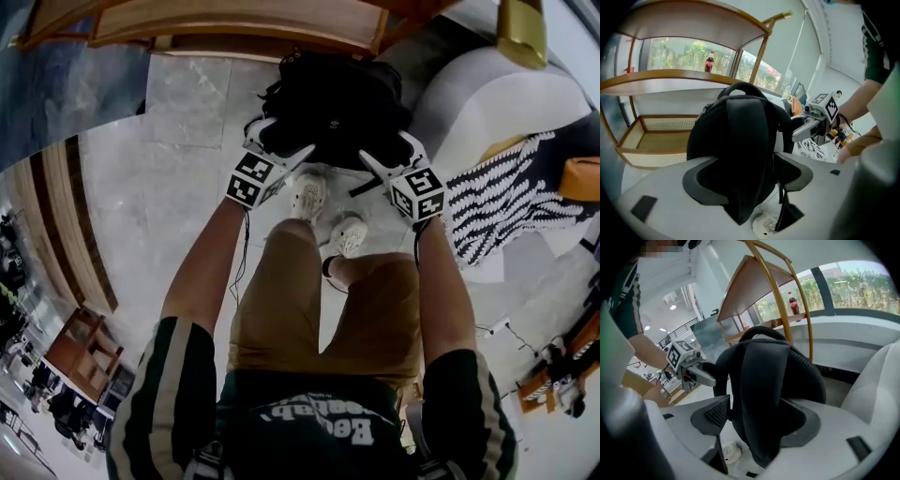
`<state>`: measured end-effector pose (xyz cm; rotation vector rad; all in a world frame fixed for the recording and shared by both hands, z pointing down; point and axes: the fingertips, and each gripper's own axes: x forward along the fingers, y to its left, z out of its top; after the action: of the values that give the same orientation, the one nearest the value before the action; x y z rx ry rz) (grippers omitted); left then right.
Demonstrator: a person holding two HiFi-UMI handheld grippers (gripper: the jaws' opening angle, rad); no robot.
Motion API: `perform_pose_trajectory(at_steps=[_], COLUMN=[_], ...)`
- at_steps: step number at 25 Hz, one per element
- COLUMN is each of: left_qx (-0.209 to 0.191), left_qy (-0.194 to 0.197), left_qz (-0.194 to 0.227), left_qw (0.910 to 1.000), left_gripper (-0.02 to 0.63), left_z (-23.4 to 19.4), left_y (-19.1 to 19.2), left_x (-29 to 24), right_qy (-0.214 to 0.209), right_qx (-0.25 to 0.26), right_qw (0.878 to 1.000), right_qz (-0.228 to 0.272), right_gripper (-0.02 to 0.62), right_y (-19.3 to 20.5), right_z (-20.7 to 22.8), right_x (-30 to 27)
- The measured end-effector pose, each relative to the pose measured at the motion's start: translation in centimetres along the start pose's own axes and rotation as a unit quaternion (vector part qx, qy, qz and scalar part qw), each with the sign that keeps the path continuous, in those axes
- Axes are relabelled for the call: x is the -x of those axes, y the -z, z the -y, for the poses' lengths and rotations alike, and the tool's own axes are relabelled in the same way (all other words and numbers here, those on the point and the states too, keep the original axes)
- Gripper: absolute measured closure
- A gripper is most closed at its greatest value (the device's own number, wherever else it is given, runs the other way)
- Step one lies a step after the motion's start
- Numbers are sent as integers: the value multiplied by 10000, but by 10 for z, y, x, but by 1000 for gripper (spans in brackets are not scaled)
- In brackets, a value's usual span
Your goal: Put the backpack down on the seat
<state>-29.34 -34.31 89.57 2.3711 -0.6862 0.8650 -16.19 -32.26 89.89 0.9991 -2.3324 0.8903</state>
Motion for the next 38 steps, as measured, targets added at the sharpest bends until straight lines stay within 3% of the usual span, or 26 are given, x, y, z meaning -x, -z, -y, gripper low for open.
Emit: perform_pose_trajectory(at_steps=[3, 4, 5, 6, 7, 17, 27, 33, 38], left_qx=[-15, -134, -312, -460, -529, -988, -795, -1049, -1336], left_qy=[134, 166, 191, 190, 166, 320, 663, 956, 1053], left_qz=[51, 91, 143, 209, 276, 493, 365, 603, 932], left_qw=[9999, 9997, 9992, 9985, 9981, 9934, 9940, 9880, 9810], left_gripper=[281, 312, 464, 517, 526, 535, 535, 535, 535], left_z=[4, 6, 9, 12, 14, 61, 113, 150, 183], left_y=[1, -1, -4, -8, -11, -58, -115, -175, -236], left_x=[-27, -32, -35, -35, -35, 25, 143, 209, 259], right_qy=[-186, -256, -359, -478, -572, -657, -556, -203, 113], right_qx=[99, 184, 253, 255, 204, 31, -407, -447, -179], right_qw=[9998, 9995, 9990, 9984, 9978, 9944, 9946, 9926, 9894], right_qz=[-53, -7, 72, 167, 255, 832, 775, 1115, 1434], right_gripper=[313, 315, 507, 528, 531, 534, 534, 532, 532], right_y=[5, 3, -1, -4, -7, -76, -134, -196, -252], right_z=[-1, -4, -8, -12, -16, -66, -155, -196, -220], right_x=[-16, -18, -19, -18, -16, 44, 122, 186, 243])
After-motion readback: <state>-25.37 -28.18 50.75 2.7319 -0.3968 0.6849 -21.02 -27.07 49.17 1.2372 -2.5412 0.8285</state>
